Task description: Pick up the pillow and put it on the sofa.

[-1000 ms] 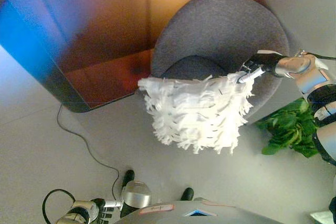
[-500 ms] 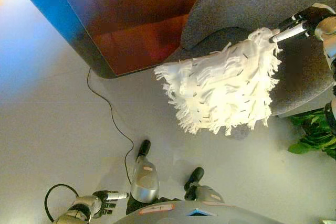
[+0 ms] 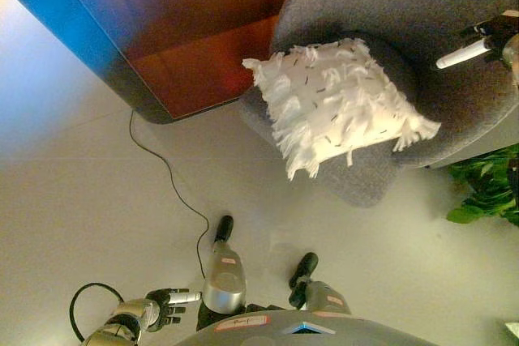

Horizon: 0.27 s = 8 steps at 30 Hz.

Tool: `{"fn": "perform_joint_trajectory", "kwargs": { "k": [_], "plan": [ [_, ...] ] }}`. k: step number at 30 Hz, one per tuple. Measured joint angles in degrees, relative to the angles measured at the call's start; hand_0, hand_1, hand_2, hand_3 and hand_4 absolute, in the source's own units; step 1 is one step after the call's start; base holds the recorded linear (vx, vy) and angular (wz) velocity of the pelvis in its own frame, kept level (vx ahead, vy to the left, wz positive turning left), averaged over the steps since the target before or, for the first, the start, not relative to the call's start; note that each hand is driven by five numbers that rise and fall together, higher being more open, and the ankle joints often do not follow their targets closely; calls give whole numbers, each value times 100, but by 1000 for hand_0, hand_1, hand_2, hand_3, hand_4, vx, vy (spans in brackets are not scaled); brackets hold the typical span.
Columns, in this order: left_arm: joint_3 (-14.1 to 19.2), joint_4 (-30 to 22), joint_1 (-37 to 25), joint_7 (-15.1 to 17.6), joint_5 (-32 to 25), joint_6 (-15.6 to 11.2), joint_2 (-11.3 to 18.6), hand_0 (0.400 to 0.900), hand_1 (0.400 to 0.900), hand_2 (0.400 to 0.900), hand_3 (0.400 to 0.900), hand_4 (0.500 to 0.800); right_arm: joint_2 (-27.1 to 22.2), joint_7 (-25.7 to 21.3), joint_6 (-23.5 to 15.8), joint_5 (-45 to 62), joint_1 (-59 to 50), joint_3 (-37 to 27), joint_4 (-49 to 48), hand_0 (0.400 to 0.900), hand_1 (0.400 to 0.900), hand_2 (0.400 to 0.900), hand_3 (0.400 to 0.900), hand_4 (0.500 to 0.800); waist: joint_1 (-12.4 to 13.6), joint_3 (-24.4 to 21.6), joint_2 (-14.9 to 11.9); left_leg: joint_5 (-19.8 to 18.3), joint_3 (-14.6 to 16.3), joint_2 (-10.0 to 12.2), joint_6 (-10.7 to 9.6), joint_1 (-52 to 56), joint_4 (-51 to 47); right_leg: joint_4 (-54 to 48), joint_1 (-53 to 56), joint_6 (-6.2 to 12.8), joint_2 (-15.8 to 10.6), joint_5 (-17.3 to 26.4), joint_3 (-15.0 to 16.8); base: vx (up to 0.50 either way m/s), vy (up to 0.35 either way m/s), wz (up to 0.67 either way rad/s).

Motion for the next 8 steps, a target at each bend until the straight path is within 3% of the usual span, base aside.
{"fn": "perform_joint_trajectory", "kwargs": {
  "k": [3,8],
  "plan": [
    [5,11,22,-28,1,-10,0,900,900,900,900,800,-64,-30,-115,72,25,-105,2,900,900,900,900,800,-53,20,36,3,88,-4,7,56,-35,1,-3,1,-44,1,62,-16,94,-11],
    [74,-30,12,-26,-35,-57,-1,900,900,900,900,800,-90,-333,-682,1384,1293,-1783,-641,900,900,900,900,800,-201,11,41,-5,310,-38,46,389,-138,-89,263,32,-85,-6,157,55,98,-14]
  ]
}}
